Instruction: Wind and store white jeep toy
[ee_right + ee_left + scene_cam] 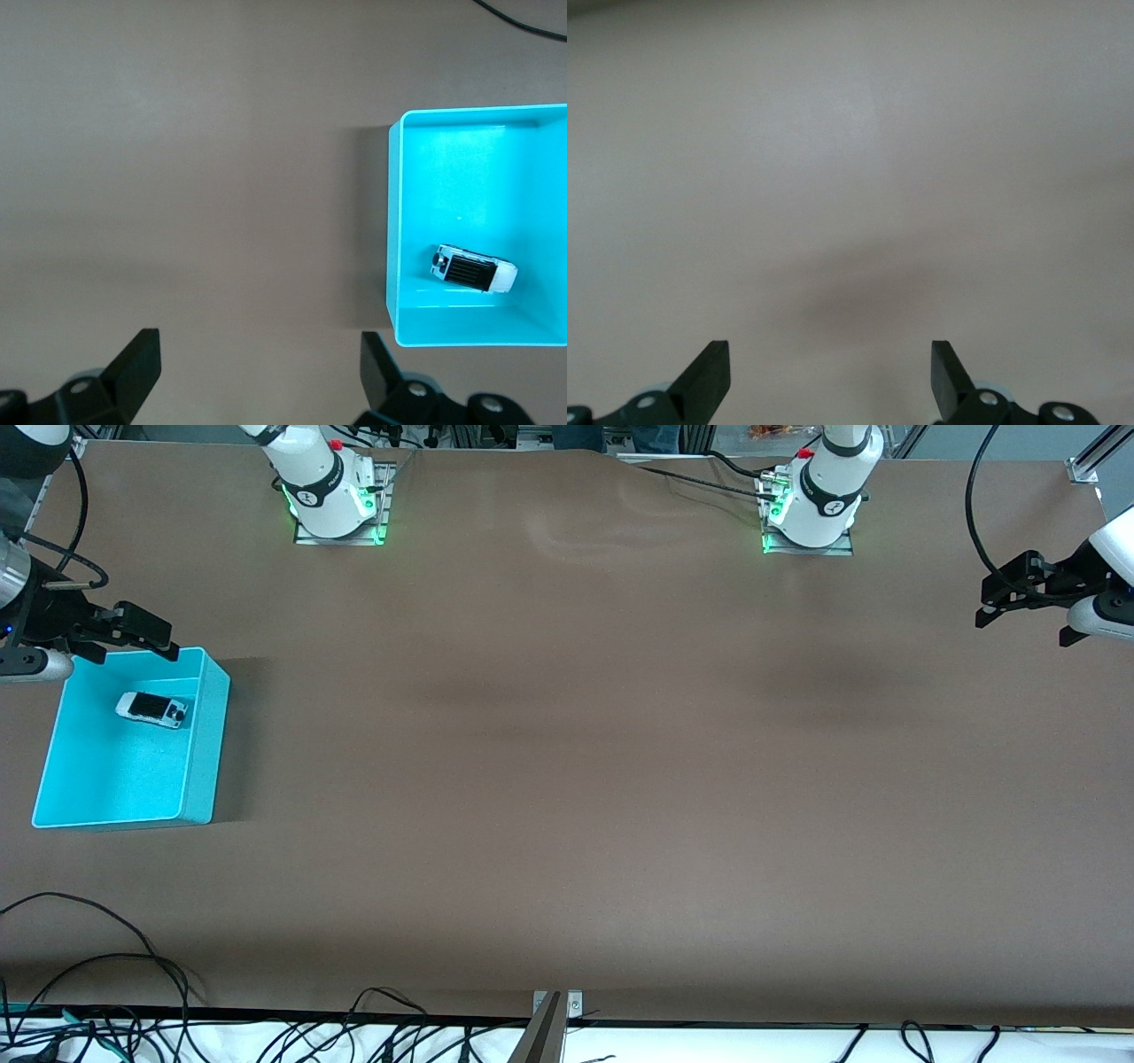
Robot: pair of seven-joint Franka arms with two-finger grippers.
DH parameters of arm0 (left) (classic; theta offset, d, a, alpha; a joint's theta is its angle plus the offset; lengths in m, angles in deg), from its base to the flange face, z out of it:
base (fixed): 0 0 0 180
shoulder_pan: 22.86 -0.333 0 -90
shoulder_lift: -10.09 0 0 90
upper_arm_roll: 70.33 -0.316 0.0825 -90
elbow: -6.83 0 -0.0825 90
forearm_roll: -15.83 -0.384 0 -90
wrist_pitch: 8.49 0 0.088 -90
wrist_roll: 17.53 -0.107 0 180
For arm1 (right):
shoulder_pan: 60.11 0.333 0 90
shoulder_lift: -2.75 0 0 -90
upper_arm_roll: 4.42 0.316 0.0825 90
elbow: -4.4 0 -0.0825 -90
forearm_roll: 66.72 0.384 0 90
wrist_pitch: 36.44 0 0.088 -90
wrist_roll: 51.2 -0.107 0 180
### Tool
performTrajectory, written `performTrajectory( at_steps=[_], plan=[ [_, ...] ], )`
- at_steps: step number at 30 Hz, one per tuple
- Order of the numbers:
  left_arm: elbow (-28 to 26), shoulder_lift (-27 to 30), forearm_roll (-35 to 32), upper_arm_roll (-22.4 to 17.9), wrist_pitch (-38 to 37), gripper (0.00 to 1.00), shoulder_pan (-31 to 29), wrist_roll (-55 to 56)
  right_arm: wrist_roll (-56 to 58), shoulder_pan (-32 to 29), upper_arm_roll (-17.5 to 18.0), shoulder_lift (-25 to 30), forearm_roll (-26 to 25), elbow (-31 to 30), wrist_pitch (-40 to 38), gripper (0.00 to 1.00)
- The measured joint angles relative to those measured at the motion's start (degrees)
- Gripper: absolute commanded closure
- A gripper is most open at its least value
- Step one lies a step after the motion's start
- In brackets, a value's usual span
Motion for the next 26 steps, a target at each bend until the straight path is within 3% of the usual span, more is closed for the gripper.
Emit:
performTrajectory(
  at_steps=[26],
  plan=[
    [0.00,0.00,0.00,0.00,-0.04,0.00,0.00,0.00,0.00,-0.05,0.00,0.00,-0.03,0.00,-0.56,0.00]
  ],
)
